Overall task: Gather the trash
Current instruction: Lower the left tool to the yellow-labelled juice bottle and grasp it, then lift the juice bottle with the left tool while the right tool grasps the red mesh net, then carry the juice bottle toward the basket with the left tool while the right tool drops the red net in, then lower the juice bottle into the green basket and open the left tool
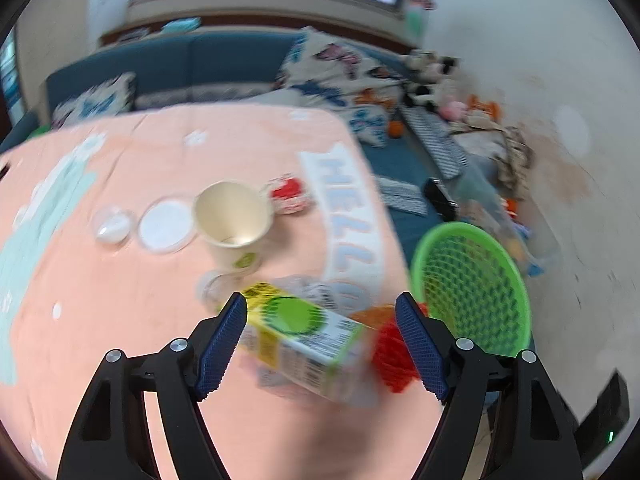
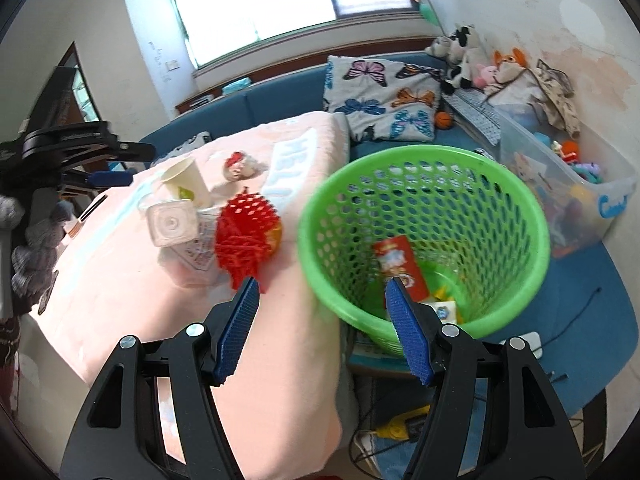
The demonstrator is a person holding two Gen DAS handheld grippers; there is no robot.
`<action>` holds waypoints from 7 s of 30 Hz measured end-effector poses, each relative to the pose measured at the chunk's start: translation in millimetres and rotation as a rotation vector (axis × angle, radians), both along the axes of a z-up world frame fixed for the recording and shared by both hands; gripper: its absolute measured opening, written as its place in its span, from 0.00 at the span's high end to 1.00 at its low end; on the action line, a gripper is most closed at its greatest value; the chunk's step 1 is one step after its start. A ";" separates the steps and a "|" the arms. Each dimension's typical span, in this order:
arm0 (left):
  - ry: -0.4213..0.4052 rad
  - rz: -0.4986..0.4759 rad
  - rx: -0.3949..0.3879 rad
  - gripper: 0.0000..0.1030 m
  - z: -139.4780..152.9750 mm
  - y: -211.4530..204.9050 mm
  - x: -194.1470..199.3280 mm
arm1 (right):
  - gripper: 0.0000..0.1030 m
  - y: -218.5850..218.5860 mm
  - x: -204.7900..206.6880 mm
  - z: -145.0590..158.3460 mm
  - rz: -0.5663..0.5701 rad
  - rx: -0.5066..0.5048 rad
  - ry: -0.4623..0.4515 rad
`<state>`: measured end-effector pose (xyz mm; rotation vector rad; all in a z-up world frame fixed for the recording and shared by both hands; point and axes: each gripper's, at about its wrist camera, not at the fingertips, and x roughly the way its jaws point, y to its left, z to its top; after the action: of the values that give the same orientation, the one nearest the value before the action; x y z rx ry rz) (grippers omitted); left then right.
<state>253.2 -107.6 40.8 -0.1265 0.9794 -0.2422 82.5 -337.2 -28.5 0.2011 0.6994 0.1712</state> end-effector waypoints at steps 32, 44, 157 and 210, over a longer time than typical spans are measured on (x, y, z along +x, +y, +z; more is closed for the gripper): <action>0.254 0.282 0.091 0.23 -59.4 11.6 48.1 | 0.36 8.9 23.4 -26.9 0.051 0.032 0.055; 0.292 0.247 0.036 0.26 -68.6 12.3 41.2 | 0.36 13.0 24.5 -24.8 0.053 0.023 0.054; -0.195 -0.183 -0.257 0.57 -26.6 18.6 -62.0 | 0.70 -36.7 31.0 6.1 -0.147 0.032 -0.047; -0.108 -0.639 -0.028 0.56 -86.6 -232.5 -22.3 | 0.50 -136.2 -24.8 -27.1 -0.362 0.117 0.019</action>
<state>230.9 -340.1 -45.8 0.1793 0.8866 -0.8400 57.7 -473.5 -55.6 0.4373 0.6613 -0.1362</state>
